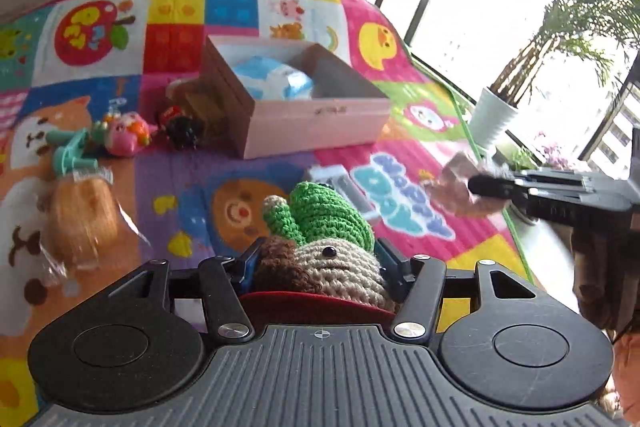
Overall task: Organize objects
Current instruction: 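Lower the crocheted doll into the pink box with left tool while right places white lace scrunchie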
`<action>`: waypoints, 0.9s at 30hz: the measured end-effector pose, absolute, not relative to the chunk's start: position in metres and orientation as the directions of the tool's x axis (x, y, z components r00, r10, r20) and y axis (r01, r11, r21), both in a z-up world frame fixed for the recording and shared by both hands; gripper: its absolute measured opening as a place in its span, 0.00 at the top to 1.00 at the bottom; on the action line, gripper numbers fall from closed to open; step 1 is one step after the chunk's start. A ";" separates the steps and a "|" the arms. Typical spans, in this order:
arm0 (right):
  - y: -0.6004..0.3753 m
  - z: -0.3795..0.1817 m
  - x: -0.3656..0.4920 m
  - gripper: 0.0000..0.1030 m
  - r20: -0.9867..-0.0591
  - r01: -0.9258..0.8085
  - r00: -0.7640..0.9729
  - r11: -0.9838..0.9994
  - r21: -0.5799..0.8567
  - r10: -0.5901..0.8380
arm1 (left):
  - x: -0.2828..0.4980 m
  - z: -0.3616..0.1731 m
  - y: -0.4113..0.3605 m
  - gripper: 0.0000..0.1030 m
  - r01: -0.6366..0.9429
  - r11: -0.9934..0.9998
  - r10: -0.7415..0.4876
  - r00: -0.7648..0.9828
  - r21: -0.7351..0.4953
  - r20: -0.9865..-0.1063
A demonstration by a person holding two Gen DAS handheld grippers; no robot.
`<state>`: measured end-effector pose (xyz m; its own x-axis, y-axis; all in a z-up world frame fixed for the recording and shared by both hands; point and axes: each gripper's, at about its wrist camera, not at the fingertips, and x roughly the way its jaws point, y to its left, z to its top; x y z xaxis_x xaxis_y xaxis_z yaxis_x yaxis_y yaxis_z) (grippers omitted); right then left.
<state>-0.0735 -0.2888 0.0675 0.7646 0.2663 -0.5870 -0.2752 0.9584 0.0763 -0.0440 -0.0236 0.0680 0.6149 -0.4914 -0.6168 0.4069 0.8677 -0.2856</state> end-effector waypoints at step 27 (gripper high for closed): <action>-0.283 0.115 0.005 0.86 -0.420 -0.235 0.865 0.961 0.144 0.274 | 0.047 0.106 -0.016 0.53 0.231 0.900 -0.354 0.881 -0.368 -0.313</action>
